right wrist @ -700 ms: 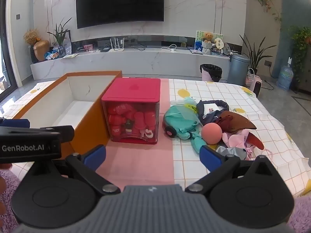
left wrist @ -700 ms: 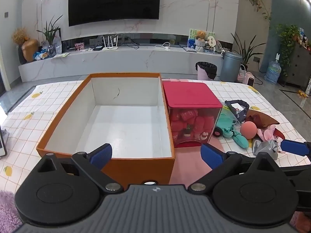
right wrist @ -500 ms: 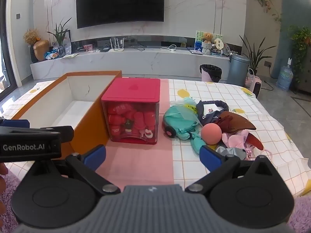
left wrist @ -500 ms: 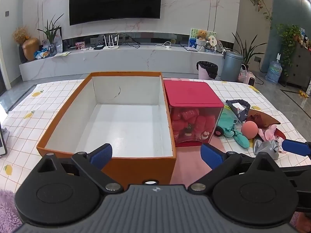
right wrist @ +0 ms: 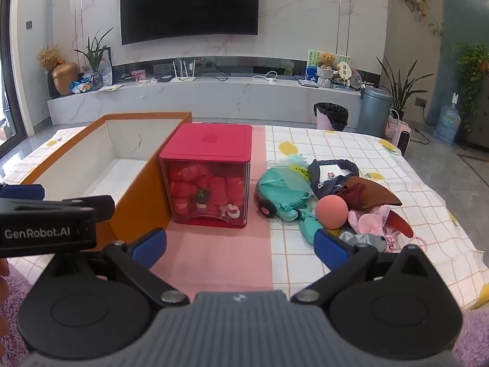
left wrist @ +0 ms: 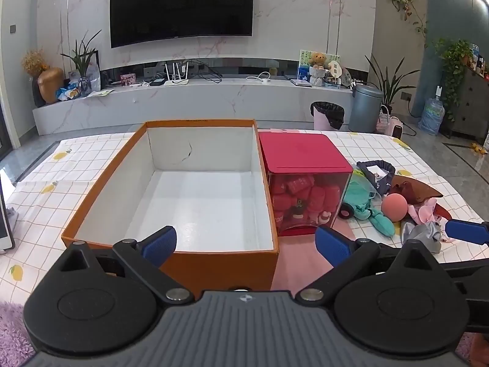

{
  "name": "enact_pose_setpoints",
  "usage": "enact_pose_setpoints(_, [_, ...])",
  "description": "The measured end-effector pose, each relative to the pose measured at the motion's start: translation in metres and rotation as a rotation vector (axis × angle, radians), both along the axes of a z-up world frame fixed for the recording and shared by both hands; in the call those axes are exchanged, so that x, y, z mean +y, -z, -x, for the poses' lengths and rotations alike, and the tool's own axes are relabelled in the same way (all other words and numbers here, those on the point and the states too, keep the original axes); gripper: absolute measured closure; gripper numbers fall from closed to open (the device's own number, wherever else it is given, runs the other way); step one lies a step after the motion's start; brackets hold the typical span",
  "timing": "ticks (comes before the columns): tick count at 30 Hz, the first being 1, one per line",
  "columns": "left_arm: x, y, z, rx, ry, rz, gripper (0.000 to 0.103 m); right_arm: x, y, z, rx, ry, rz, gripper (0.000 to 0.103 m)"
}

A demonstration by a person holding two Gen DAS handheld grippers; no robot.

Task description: Organize soft objects

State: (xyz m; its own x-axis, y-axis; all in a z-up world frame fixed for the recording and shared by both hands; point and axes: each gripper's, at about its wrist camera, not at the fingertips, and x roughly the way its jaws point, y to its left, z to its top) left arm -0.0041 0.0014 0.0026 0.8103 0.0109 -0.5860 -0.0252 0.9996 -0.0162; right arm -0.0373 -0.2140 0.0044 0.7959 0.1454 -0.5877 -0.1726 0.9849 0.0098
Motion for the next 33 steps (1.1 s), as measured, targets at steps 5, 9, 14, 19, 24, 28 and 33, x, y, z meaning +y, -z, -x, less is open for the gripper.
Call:
enact_pose_setpoints(5, [-0.0006, 0.0001, 0.0010, -0.006, -0.001, -0.006, 0.000, -0.0001, -0.0025, 0.0013, 0.000, -0.001, 0.004, 0.003])
enact_pose_setpoints(9, [-0.0006, 0.0002, 0.0010, -0.006, -0.001, -0.005, 0.000, 0.0008, -0.0014, 0.0012, -0.001, 0.000, 0.006, 0.003])
enact_pose_setpoints(14, [-0.0006, 0.0003, 0.0011, -0.005, -0.002, -0.006, 0.000, 0.0011, -0.0016, 0.0011, 0.000, -0.001, 0.008, 0.003])
enact_pose_setpoints(19, [-0.0008, 0.0006, 0.0010, -0.005, -0.002, -0.005, 0.000, -0.0006, 0.0000, 0.0006, -0.001, -0.001, 0.010, 0.003])
enact_pose_setpoints(24, [-0.0006, 0.0009, 0.0015, -0.003, -0.003, -0.007, 0.000, -0.0006, 0.0014, 0.0002, 0.000, 0.000, 0.013, 0.003])
enact_pose_setpoints(28, [-0.0008, 0.0011, 0.0014, -0.003, -0.003, -0.006, 0.000, -0.0022, 0.0009, 0.0003, -0.001, 0.000, 0.013, 0.003])
enact_pose_setpoints(33, [-0.0001, 0.0022, 0.0012, -0.002, -0.007, -0.005, 0.000, -0.0015, 0.0025, 0.0001, 0.004, 0.004, 0.017, 0.003])
